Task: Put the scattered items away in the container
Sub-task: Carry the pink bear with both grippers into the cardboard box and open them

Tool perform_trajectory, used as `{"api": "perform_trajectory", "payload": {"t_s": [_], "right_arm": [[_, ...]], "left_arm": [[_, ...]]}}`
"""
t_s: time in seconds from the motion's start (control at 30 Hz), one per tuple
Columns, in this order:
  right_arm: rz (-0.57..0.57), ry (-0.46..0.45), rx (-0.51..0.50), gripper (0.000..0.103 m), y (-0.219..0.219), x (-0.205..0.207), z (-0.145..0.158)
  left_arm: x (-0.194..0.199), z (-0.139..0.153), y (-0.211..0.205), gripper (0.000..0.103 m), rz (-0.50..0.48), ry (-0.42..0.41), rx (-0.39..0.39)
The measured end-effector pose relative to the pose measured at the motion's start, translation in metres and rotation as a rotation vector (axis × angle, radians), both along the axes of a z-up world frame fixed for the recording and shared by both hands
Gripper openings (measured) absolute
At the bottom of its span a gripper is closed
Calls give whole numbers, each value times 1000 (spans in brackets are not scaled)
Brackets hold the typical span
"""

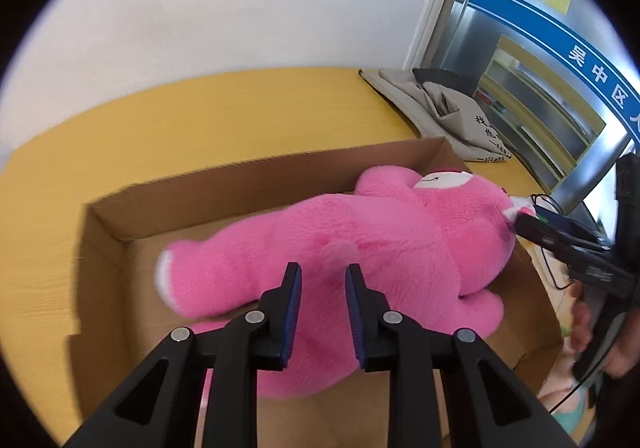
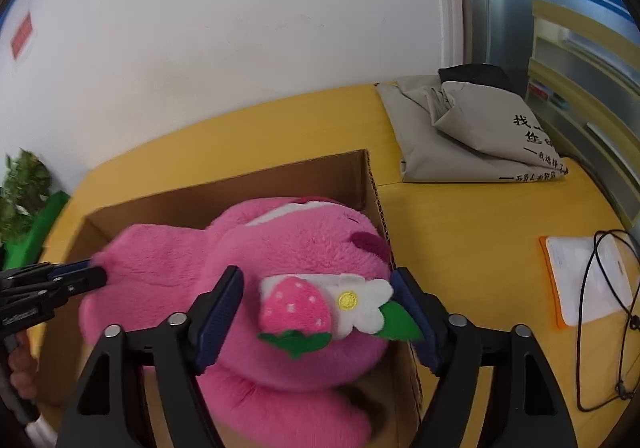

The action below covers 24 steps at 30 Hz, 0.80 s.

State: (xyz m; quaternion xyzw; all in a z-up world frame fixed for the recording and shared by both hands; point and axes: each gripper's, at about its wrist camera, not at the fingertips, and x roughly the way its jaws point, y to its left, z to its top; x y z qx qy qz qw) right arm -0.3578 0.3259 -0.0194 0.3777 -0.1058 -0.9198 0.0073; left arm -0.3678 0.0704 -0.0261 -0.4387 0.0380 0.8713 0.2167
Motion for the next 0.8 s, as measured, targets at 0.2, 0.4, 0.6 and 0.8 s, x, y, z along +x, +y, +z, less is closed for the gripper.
{"api": "perform_trajectory", "payload": {"t_s": [0.2, 0.4, 0.6, 0.8], "right_arm": [[244, -50, -33, 103, -23, 81, 15], [231, -282, -137, 103, -42, 101, -43], [213, -292, 12, 98, -58, 120, -54], [187, -238, 65, 99, -57, 146, -48]], "left_arm": [[64, -5, -69, 45, 105, -91, -134], [106, -54, -101, 45, 165, -273, -143], [137, -63, -105, 45, 152, -296, -124], [156, -35, -108, 45, 188, -169, -69]]}}
